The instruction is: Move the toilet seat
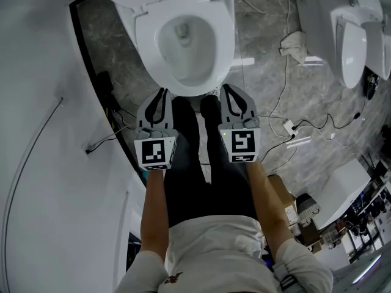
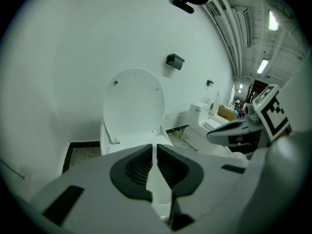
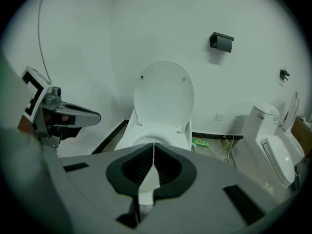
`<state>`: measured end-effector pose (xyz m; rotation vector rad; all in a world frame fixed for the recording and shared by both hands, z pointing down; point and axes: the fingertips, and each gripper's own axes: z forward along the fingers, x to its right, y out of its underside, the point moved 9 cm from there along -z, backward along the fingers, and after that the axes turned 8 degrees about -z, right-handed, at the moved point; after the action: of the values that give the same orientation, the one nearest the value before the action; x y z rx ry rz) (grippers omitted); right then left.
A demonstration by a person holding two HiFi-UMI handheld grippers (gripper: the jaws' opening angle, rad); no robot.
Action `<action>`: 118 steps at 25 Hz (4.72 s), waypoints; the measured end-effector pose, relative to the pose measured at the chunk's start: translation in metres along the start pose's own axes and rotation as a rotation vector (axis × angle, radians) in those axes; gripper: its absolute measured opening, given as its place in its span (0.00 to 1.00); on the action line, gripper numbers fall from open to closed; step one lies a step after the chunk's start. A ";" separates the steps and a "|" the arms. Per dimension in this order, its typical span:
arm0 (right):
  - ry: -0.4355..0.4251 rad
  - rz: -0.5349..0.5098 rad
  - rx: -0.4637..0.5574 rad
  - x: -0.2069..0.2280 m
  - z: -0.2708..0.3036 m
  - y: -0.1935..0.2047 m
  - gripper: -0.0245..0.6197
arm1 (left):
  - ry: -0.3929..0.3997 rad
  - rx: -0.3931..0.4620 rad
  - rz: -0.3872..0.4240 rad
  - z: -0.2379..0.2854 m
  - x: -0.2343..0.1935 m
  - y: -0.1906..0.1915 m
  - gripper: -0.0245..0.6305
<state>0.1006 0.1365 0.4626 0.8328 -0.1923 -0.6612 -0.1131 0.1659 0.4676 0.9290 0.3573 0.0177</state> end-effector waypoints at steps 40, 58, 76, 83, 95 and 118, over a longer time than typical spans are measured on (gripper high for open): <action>-0.048 0.034 -0.269 -0.006 0.089 0.127 0.08 | -0.086 -0.248 -0.107 0.071 -0.038 0.142 0.12; -0.042 0.126 -0.357 0.005 0.113 0.165 0.36 | -0.137 -0.340 -0.179 0.088 -0.055 0.174 0.25; -0.065 0.276 -0.407 -0.001 0.127 0.189 0.61 | -0.198 -0.381 -0.268 0.095 -0.069 0.197 0.53; -0.082 0.355 -0.418 0.005 0.135 0.201 0.64 | -0.187 -0.398 -0.288 0.102 -0.067 0.204 0.58; -0.115 0.459 -0.401 0.002 0.144 0.204 0.65 | -0.150 -0.387 -0.338 0.104 -0.070 0.206 0.58; -0.119 0.468 -0.359 -0.002 0.132 0.199 0.65 | -0.169 -0.388 -0.362 0.100 -0.061 0.201 0.58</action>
<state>0.1383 0.1522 0.6982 0.3809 -0.3521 -0.2890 -0.1119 0.1993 0.6980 0.4691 0.3446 -0.3118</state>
